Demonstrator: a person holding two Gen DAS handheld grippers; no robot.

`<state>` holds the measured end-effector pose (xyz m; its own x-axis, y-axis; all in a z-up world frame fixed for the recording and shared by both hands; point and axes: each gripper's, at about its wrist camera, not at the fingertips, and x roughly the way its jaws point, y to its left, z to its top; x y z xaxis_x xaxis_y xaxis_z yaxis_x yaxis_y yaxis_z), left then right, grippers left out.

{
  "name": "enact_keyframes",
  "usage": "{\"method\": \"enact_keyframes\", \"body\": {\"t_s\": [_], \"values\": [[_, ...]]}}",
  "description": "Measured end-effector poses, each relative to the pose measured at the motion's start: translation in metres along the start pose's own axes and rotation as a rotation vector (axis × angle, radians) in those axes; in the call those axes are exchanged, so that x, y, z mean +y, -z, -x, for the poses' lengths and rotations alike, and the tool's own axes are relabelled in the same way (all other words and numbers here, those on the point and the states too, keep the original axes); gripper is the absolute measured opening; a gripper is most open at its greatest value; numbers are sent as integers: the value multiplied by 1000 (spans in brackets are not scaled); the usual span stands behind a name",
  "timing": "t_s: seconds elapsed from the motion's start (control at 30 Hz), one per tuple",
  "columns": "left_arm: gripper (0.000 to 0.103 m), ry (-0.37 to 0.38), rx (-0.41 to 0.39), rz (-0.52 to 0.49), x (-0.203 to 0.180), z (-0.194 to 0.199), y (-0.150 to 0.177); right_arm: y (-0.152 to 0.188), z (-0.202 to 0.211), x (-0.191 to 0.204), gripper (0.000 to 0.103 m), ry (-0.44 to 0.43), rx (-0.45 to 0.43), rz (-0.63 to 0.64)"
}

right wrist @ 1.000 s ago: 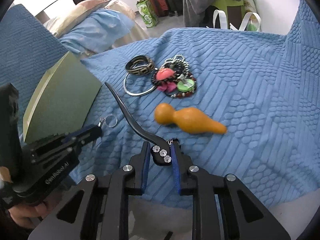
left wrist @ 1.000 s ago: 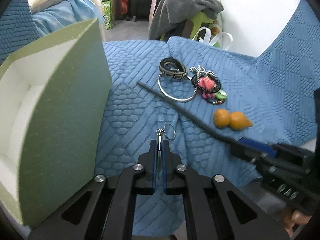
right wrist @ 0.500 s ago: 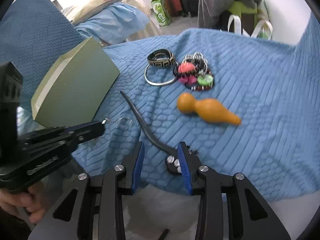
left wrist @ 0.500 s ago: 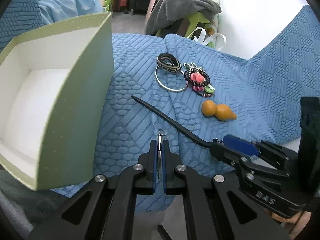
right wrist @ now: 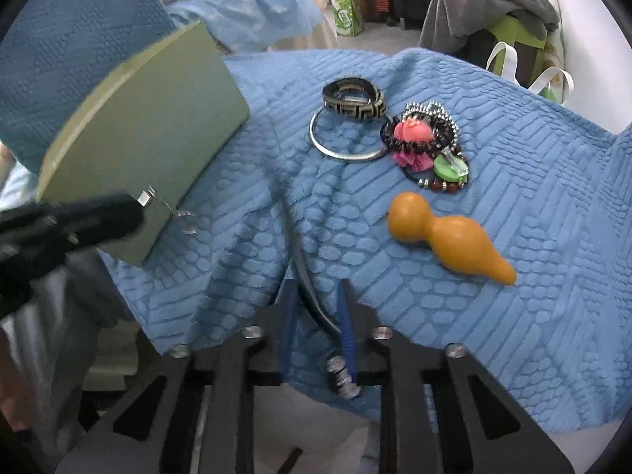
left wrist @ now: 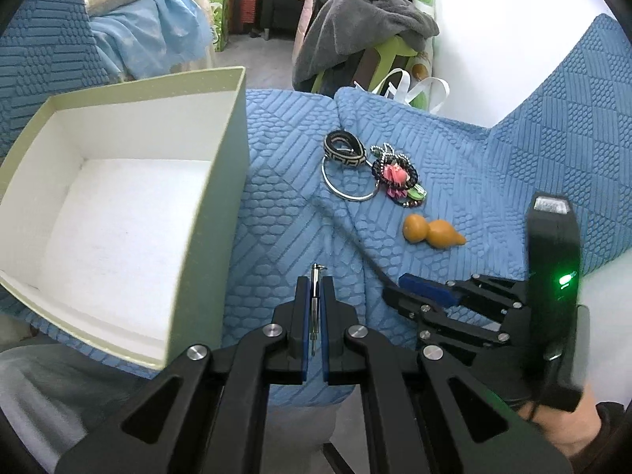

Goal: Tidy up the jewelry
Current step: 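Grasp the black cord pendant with the right gripper and lift it, then carry the key with the left gripper into the green box while the right gripper lowers the cord pendant in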

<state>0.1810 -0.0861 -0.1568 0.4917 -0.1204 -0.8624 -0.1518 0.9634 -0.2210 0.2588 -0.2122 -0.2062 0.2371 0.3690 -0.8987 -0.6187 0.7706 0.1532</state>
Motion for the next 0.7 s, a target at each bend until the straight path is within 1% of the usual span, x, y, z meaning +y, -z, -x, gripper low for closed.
{"method": "enact_keyframes", "body": {"t_s": [0.03,0.13,0.27,0.4,0.47,0.57,0.7], "values": [[4,1,-2,2,1,2,0,0,0,2,8,19,3,3],[4,19,-5,25,4,8,-3,1,-1,6,5,30,16,-15],[4,16,-17,23,4,18,-8,1,14,1,5,20,-17,-116],[4,13,-21,21,4,32,-16,-5,44,1,5,24,-78,-174],[4,15,-26,16,3,42,-21,-13,60,3,5,7,-104,-204],[4,2,-50,-9,-1,63,-31,-26,89,9,5,-3,-154,-234],[4,-2,-87,-22,2,97,-49,-43,128,24,5,-11,-219,-245]]}}
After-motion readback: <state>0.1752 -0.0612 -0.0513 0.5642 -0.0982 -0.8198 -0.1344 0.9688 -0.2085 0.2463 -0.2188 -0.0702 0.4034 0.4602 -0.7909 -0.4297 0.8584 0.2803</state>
